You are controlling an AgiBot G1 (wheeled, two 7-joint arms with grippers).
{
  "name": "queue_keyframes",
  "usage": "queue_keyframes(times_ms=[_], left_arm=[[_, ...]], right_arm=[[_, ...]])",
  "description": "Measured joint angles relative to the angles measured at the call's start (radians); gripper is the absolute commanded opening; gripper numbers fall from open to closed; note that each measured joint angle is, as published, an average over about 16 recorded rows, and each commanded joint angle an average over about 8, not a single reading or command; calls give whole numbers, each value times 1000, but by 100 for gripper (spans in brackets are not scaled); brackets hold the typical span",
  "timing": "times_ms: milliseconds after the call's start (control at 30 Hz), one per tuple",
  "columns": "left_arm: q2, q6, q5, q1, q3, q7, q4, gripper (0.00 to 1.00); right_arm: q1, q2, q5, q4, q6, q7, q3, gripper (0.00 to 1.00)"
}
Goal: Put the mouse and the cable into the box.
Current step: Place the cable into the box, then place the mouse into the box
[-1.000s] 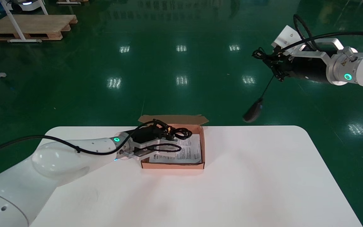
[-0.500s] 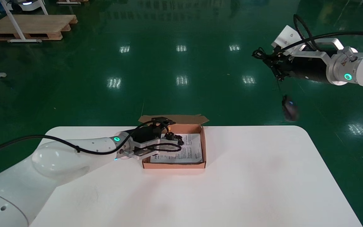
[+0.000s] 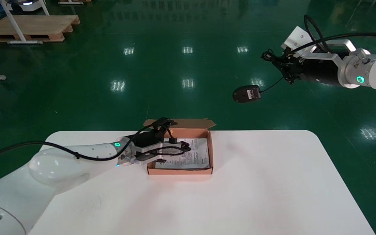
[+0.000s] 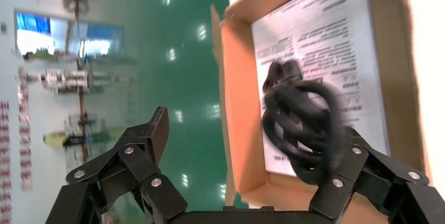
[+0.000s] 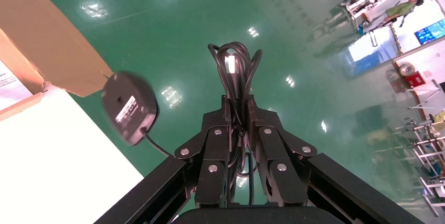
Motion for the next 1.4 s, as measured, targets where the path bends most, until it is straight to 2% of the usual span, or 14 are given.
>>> queue_keyframes(times_ms=[600, 867, 1133, 1400], left_arm=[[3, -135, 40, -27, 90, -226, 118, 100], [-7, -188, 48, -71, 117, -344, 196, 100], [-31, -254, 61, -134, 128, -429, 336, 100], [-36, -292, 89, -172, 146, -459, 468, 100]], right_arm=[[-1, -1, 7, 3, -11, -6, 0, 0], [-2, -3, 22, 13, -28, -21, 3, 0], [-12, -19, 51, 21, -70, -42, 2, 0], [-40, -76, 95, 37, -127, -66, -4, 0]])
